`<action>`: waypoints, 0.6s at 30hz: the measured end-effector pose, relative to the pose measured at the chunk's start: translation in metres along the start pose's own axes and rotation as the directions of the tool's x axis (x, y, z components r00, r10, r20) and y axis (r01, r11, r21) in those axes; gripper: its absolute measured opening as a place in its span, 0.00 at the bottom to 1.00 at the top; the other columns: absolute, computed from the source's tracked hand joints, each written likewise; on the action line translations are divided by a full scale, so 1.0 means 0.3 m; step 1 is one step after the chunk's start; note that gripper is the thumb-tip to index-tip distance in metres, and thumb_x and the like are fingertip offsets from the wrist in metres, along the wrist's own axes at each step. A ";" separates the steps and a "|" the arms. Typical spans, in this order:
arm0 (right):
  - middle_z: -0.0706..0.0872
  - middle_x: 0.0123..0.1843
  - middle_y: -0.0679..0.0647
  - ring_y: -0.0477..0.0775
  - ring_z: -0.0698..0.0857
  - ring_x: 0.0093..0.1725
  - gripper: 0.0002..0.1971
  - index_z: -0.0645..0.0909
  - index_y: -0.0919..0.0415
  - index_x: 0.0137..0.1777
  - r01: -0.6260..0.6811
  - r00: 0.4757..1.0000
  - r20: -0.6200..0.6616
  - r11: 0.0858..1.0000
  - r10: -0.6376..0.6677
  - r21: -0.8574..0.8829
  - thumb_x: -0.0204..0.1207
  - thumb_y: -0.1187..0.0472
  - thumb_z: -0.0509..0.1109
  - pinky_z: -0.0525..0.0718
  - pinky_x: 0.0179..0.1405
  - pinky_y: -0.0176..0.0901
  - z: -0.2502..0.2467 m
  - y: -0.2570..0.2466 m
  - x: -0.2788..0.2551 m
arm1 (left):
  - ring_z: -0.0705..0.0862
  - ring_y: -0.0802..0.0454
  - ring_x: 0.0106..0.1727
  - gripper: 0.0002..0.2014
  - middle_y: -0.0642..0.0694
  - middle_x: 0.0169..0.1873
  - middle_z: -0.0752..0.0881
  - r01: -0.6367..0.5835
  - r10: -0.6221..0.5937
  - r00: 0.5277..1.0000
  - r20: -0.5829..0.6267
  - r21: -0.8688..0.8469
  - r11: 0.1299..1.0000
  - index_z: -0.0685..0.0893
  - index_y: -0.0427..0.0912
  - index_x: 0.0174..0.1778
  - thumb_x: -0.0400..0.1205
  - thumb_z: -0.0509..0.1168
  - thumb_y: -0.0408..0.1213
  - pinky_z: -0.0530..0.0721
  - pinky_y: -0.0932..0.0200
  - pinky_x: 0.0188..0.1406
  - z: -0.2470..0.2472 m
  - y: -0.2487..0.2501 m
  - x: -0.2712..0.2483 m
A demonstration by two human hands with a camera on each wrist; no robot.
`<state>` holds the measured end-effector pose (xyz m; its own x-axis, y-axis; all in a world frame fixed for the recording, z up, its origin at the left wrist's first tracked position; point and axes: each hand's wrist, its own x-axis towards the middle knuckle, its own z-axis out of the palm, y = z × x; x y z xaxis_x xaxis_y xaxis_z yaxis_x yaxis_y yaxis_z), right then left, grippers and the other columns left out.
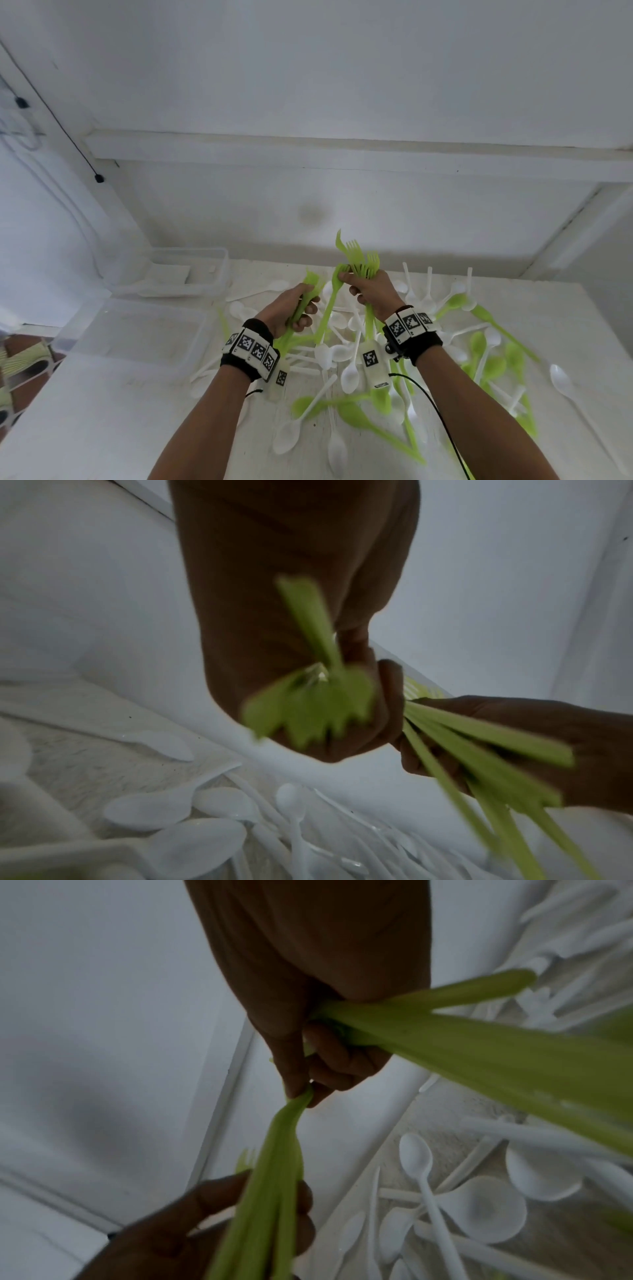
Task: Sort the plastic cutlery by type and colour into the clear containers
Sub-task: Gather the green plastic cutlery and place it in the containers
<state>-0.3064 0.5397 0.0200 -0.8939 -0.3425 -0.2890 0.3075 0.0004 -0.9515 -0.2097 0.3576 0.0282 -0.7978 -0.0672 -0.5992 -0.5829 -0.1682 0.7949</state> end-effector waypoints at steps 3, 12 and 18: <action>0.80 0.35 0.58 0.47 0.74 0.24 0.05 0.87 0.66 0.47 -0.001 1.000 -0.015 0.998 0.000 -0.064 0.75 0.67 0.79 0.64 0.21 0.36 0.012 0.004 -0.002 | 0.67 0.52 0.22 0.13 0.50 0.29 0.73 0.011 -0.011 0.999 0.033 -0.001 1.000 0.73 0.39 0.52 0.85 0.55 0.46 0.58 0.64 0.18 0.011 0.004 -0.015; 0.79 0.40 0.62 0.49 0.75 0.26 0.06 0.86 0.65 0.48 -0.006 0.998 0.056 0.997 0.010 -0.074 0.75 0.66 0.79 0.64 0.22 0.36 0.038 0.017 -0.011 | 0.67 0.54 0.24 0.12 0.50 0.30 0.73 -0.003 0.029 0.993 0.114 -0.229 0.973 0.75 0.42 0.47 0.91 0.54 0.43 0.63 0.63 0.22 0.014 -0.012 -0.007; 0.80 0.39 0.63 0.49 0.76 0.26 0.08 0.87 0.67 0.48 0.016 0.999 0.044 0.990 -0.009 -0.142 0.75 0.63 0.80 0.68 0.23 0.36 0.039 0.036 -0.007 | 0.73 0.53 0.27 0.10 0.46 0.36 0.78 -0.093 0.100 0.995 0.019 -0.208 0.974 0.76 0.39 0.49 0.92 0.56 0.40 0.71 0.61 0.25 0.033 -0.023 0.004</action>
<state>-0.2973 0.5293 0.0115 -0.8815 -0.3838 -0.2750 0.2438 0.1288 -0.9612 -0.2082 0.3684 0.0228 -0.8546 -0.0648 -0.5152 -0.4610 -0.3619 0.8103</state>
